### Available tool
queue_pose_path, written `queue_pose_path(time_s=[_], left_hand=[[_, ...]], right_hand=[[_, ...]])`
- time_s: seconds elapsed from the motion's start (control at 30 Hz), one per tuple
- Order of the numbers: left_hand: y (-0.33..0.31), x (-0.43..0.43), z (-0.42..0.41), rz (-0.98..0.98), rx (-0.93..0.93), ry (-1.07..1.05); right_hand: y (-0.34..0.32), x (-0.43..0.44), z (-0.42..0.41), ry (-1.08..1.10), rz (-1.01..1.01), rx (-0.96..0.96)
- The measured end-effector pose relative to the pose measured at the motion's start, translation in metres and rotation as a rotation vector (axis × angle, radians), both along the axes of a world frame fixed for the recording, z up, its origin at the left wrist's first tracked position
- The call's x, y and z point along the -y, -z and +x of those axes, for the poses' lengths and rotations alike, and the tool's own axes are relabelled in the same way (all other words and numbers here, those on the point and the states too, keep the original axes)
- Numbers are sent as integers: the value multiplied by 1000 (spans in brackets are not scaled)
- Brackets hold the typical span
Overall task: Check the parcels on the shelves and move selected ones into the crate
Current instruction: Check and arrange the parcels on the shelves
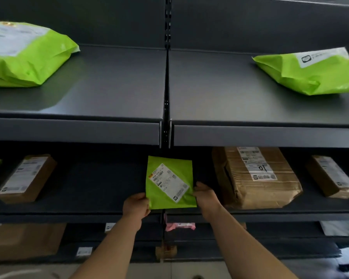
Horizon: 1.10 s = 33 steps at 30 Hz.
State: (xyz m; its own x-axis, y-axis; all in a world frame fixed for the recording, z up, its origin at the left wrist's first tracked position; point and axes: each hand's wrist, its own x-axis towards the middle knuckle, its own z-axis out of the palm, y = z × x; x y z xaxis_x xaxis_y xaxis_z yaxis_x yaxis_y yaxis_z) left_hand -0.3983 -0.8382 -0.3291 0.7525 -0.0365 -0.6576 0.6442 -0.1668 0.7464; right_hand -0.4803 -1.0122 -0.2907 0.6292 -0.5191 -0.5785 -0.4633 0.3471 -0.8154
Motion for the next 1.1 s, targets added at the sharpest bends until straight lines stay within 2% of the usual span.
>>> queue_pose_path(time_s=[0.13,0.33,0.47,0.67,0.8,0.9,1.0,1.1], left_hand=[[3,-6,-3,-9,10,28],[-19,3,-13,91,186,-18],[-47,39,-25,-12,267,19],[-72,112,-45,-148,205,197],[-87,162,-68,-244,112,309],[-95,195,-79,-278,51,314],[-94,220,-81,-298,6,244],[-86,237,-82,-265,47,230]], right_hand=[[-12,-12,-9,-100,-78,57],[-48,-2,-24,41,-230,176],[-70,29,-43,179,-389,224],[-96,111,-90,373,-541,128],[-91,163,-115,370,-500,50],[-78,194,-126,327,-420,18],[-68,213,-129,257,-277,17],[-61,226,-125,175,-114,80]])
